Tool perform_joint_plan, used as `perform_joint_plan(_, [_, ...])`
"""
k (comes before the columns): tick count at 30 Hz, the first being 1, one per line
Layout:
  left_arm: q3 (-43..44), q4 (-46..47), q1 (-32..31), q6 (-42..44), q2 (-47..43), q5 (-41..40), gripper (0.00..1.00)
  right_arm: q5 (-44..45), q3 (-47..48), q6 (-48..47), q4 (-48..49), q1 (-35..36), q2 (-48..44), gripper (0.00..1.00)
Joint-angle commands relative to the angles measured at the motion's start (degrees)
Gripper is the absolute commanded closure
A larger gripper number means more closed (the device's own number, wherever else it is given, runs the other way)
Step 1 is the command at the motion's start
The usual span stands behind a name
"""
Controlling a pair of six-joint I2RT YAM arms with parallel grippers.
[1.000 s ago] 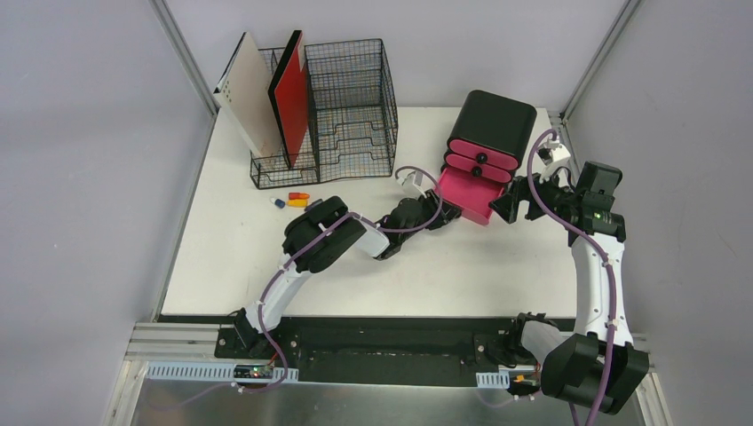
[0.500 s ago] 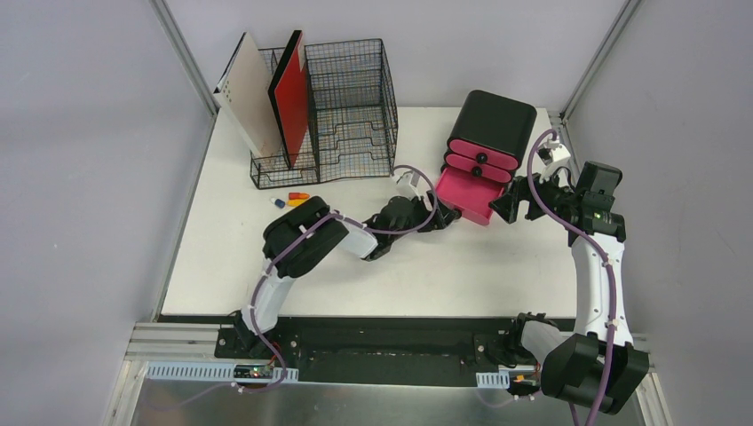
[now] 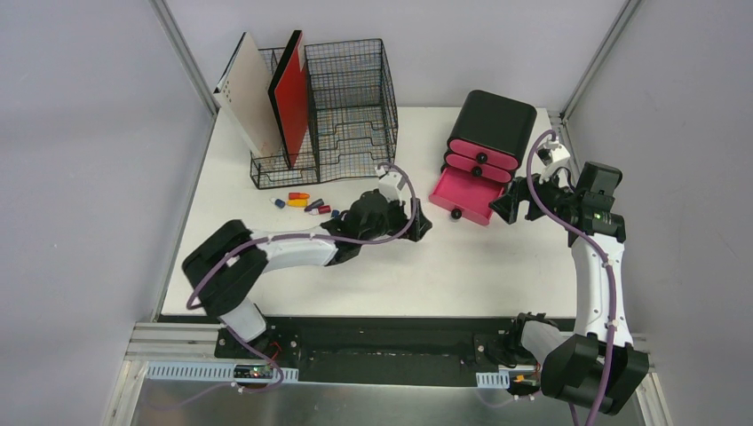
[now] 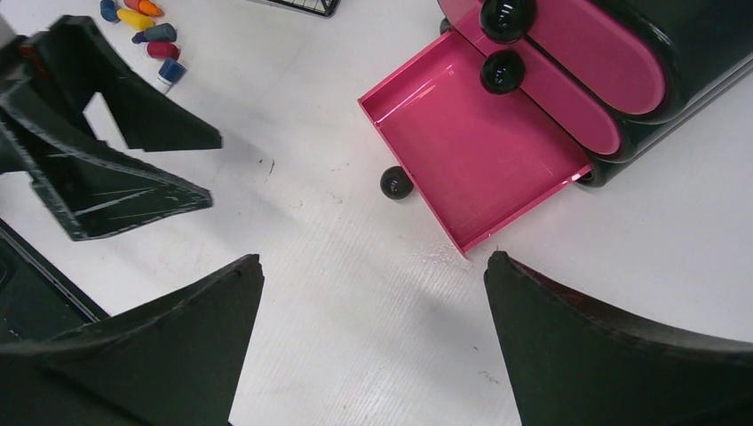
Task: Organize the desk
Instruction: Open the drawer in the storage box, then pick up the stationery from the center of the board.
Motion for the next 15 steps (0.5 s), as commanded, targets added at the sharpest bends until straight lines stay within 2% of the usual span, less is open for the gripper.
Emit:
perform_joint_plan(1, [-4.22, -12.34, 0.68, 10.15, -10.05, -6.43, 0.19, -0.91, -0.25, -1.13, 1.73, -0.35, -1.63, 0.01])
perform_joint_plan(5, [-7.12, -20.07, 2.22, 12.95, -17.99, -12.52, 0.14, -0.98, -0.25, -1.40, 1.56, -0.35, -1.59, 0.01])
perform_joint_plan(8, [-9.11, -24.24, 5.48, 13.81, -22.12, -13.48, 0.13, -0.94, -0.27, -1.57, 1.48, -0.37, -1.62, 0.01])
perform_joint_plan(15, [-9.11, -31.95, 14.38, 13.98, -23.52, -14.59, 0.15, -1.16, -0.34, -1.76, 1.46, -0.39, -1.50, 0.01])
